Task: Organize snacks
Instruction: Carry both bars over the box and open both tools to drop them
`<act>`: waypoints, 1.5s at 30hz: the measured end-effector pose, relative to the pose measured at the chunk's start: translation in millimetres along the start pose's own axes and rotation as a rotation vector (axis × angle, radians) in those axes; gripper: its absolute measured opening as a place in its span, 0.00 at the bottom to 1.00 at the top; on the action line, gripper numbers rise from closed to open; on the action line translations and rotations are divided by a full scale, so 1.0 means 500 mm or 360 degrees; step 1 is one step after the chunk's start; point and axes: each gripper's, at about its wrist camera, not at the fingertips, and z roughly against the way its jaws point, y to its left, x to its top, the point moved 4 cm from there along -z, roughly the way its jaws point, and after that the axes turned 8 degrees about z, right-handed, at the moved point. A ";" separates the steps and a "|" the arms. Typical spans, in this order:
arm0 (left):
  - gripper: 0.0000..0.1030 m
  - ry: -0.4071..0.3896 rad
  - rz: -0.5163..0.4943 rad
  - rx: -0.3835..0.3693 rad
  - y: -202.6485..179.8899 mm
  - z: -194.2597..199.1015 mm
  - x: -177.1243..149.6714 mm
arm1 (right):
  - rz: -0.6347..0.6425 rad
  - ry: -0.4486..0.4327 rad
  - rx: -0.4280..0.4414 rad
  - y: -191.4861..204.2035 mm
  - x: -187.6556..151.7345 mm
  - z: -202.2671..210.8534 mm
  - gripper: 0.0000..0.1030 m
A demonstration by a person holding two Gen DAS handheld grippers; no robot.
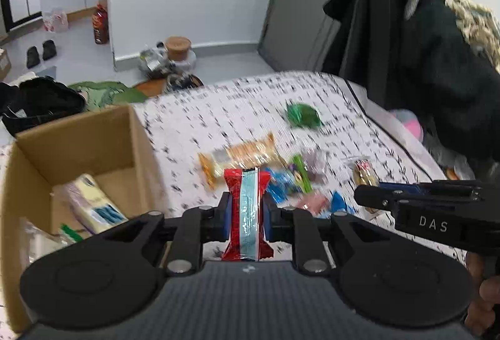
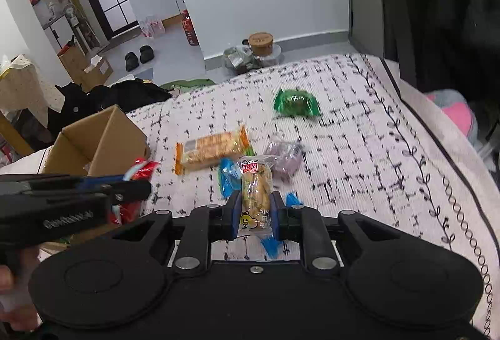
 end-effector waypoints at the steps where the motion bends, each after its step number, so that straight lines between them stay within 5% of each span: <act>1: 0.18 -0.0019 0.0004 0.0006 0.006 0.008 0.006 | 0.0005 -0.0008 -0.0004 0.002 0.006 0.002 0.19; 10: 0.18 -0.0129 0.0080 0.0051 0.070 0.061 0.051 | 0.0012 -0.0083 0.0010 0.044 0.055 0.018 0.19; 21: 0.18 -0.0250 0.0176 0.0245 0.177 0.116 0.064 | 0.0076 -0.0131 0.0045 0.154 0.094 0.007 0.19; 45: 0.18 -0.0249 0.0355 0.0321 0.313 0.148 0.025 | 0.0215 -0.0124 0.0121 0.341 0.104 -0.041 0.19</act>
